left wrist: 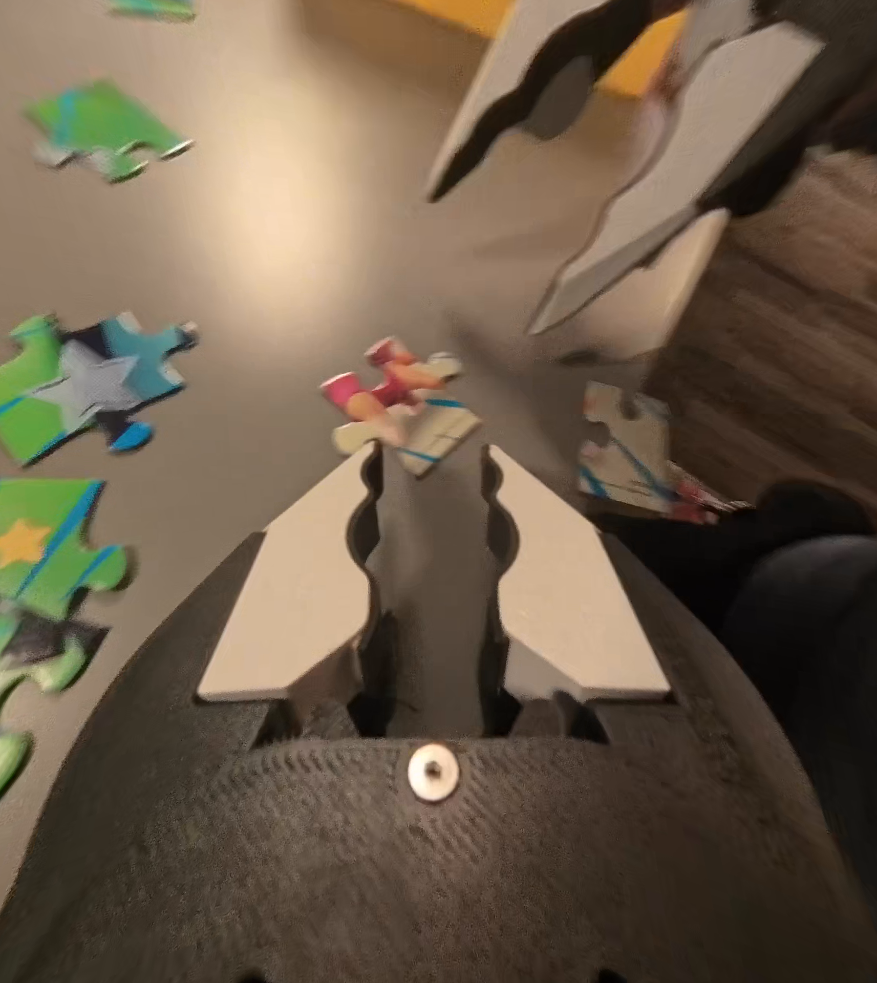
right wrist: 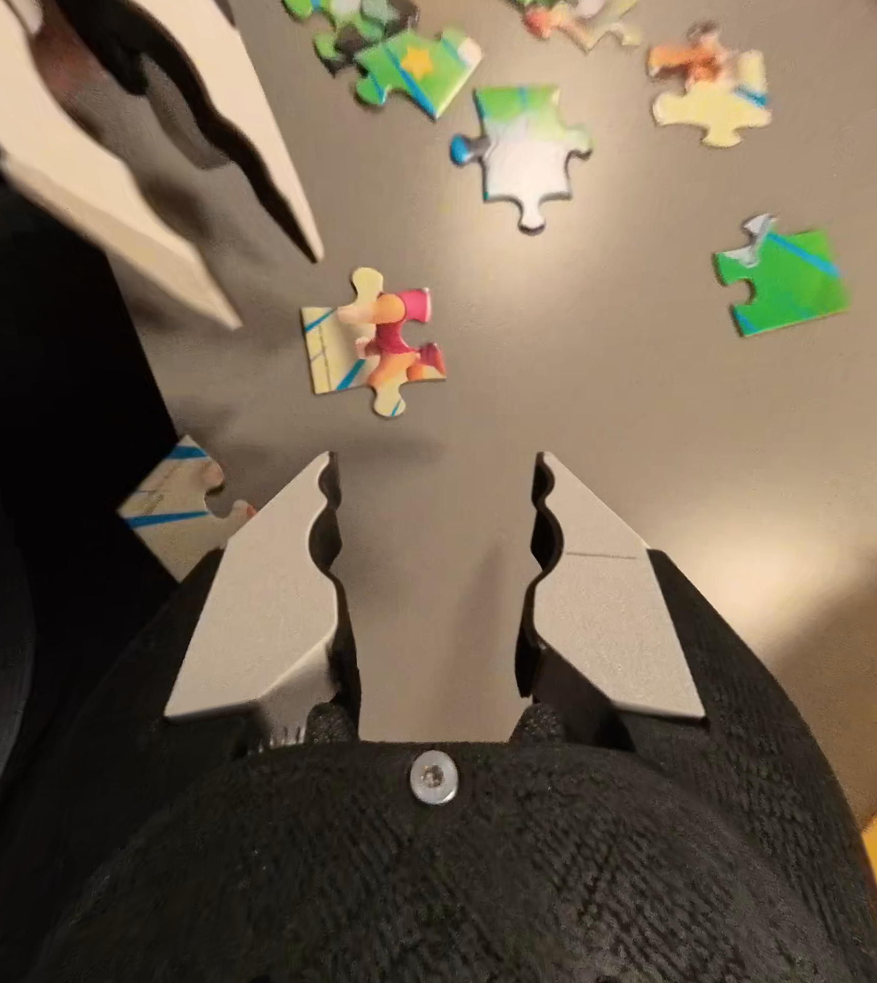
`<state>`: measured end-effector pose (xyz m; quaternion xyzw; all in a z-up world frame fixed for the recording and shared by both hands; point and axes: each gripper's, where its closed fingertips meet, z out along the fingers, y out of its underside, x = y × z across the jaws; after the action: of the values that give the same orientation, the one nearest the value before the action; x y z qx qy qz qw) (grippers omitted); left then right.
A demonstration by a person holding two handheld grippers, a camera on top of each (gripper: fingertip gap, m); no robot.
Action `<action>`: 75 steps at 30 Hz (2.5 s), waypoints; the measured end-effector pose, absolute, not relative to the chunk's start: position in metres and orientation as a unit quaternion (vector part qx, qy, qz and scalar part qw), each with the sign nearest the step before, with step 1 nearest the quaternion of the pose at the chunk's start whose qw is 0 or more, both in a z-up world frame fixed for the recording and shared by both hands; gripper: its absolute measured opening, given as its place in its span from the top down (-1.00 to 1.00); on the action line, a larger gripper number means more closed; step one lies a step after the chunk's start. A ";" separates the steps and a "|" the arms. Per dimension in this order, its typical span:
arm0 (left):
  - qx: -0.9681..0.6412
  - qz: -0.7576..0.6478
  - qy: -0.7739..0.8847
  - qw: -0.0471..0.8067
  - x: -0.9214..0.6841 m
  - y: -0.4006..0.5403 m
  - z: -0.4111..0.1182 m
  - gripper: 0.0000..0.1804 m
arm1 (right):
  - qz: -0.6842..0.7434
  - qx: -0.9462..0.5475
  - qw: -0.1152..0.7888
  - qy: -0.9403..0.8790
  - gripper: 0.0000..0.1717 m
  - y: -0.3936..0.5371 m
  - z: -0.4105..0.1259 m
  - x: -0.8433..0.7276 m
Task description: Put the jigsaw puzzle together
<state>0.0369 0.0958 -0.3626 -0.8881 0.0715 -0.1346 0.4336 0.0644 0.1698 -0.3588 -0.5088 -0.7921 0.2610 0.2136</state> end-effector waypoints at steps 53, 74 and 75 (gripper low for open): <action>-0.761 -0.045 -0.009 0.647 0.117 -0.075 -0.316 0.28 | 0.322 -0.586 0.614 -0.420 0.16 0.120 -0.386 0.338; -0.643 0.080 0.006 0.762 0.075 0.001 -0.230 0.17 | 0.427 -0.409 0.710 -0.381 0.22 0.114 -0.225 0.166; -0.629 0.078 0.011 0.773 0.064 0.017 -0.221 0.14 | 0.424 -0.397 0.723 -0.374 0.23 0.124 -0.219 0.155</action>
<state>0.0644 0.0167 -0.2215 -0.6291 0.0110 0.0780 0.7733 0.1553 0.1239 -0.2194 -0.3973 -0.3739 0.4242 0.7228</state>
